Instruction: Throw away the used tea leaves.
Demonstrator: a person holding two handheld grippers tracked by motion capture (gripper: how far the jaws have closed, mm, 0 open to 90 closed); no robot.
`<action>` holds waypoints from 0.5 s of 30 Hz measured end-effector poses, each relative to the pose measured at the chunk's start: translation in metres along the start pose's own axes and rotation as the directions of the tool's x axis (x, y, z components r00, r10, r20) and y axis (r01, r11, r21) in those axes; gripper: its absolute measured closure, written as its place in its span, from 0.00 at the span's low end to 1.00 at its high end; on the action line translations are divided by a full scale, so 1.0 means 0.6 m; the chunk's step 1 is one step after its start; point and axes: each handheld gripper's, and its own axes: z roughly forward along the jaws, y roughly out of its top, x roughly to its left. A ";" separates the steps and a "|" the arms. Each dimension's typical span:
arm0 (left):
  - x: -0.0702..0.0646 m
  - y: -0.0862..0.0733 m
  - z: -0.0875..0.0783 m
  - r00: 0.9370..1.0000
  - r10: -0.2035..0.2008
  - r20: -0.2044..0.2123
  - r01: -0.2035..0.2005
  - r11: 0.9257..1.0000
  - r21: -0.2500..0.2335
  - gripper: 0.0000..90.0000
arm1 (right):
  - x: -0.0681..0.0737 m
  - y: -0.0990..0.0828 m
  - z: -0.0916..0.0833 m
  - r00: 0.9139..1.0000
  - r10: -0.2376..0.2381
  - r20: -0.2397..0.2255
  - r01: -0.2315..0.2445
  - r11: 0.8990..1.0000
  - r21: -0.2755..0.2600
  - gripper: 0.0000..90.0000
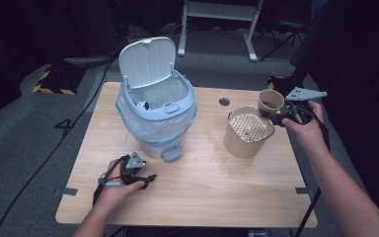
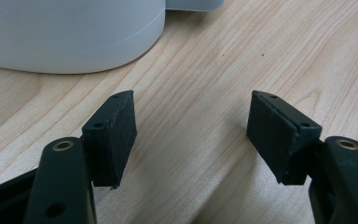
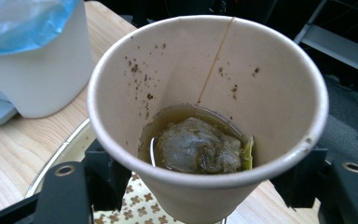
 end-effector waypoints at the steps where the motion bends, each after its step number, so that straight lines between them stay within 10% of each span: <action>1: 0.000 0.000 0.000 1.000 0.000 0.000 0.000 1.000 0.000 0.37 | -0.001 -0.001 0.003 1.000 -0.004 0.004 0.004 1.000 0.008 0.35; 9: 0.000 0.000 0.000 1.000 0.000 0.001 0.000 1.000 0.000 0.37 | -0.001 -0.002 0.021 0.989 -0.127 0.072 0.122 0.989 0.082 0.36; 15: 0.000 0.000 0.000 1.000 0.000 0.001 0.000 1.000 0.000 0.37 | 0.004 0.001 0.025 0.953 -0.276 0.121 0.260 0.956 0.137 0.36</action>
